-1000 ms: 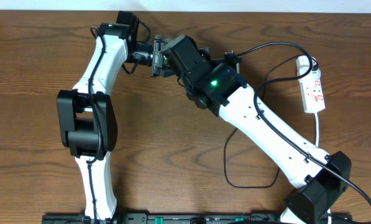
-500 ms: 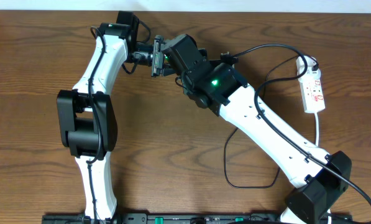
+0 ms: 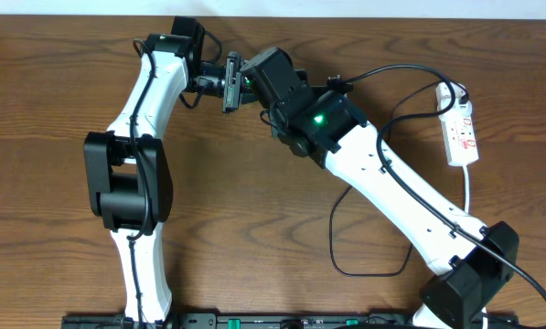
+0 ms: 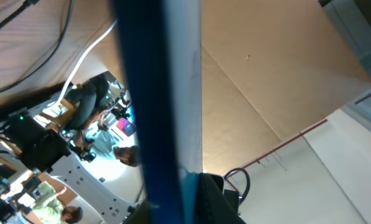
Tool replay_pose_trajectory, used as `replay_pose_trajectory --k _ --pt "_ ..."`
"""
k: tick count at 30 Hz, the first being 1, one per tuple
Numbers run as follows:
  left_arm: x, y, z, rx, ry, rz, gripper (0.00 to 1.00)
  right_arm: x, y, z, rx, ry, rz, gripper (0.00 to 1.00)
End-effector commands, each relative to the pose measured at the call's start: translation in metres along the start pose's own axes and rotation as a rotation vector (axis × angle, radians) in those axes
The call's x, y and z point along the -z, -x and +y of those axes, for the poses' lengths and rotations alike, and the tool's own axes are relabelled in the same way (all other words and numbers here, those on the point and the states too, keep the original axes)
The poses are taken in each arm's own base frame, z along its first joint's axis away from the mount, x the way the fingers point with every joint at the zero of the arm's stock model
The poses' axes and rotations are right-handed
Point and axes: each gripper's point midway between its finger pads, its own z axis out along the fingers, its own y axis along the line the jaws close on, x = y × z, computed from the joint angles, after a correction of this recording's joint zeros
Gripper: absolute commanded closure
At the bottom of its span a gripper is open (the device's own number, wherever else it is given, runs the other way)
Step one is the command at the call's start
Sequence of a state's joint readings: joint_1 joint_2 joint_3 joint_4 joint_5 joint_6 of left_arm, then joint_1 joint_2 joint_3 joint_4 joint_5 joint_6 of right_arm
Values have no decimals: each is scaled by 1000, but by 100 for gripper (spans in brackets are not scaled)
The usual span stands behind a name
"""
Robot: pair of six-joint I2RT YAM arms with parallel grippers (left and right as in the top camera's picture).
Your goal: Plug charger to phone and switch on socket
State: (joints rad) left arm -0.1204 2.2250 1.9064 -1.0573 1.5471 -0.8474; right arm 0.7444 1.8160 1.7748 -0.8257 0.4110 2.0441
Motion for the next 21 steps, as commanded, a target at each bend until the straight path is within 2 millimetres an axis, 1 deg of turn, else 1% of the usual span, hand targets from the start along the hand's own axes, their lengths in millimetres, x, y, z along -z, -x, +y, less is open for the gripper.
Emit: replay_pose_trajectory --k 1,3,4,7,8,10,11,13,14,15,16,17,18,19,21 --pt "2 -19 -12 -38 -17 17 92 22 5 21 -35 65 10 88" --pt "2 -19 -12 -38 -17 17 93 22 5 21 -32 65 9 87" --pt "2 -19 -12 -38 -17 17 93 22 5 21 -18 65 9 79" --pt "2 -19 -12 -39 -17 17 93 22 8 23 61 71 -7 46" --pt "2 -19 -12 -39 -17 17 92 22 9 23 87 72 -11 39" --pt "2 -18 -12 -43 -16 16 92 26 15 28 201 83 -19 24" --pt "2 -17 -11 -45 -10 7 93 31 20 32 252 93 -24 18" --pt "2 -9 -6 -58 23 -38 93 47 36 46 368 129 -43 4" --pt "2 -3 -2 -71 48 -71 93 58 49 54 451 147 -55 1" --pt "3 0 0 -85 61 -87 93 64 55 57 488 153 -63 1" --pt "3 3 1 -122 73 -101 93 73 69 59 584 146 -79 1" --pt "3 4 1 -145 77 -105 92 77 75 58 624 137 -87 1" --pt "3 4 1 -171 79 -106 93 81 85 56 678 120 -102 1" --pt "3 5 1 -216 82 -106 93 87 102 50 769 74 -127 1" --pt "4 8 3 -285 100 -119 93 91 133 34 893 -31 -159 1"
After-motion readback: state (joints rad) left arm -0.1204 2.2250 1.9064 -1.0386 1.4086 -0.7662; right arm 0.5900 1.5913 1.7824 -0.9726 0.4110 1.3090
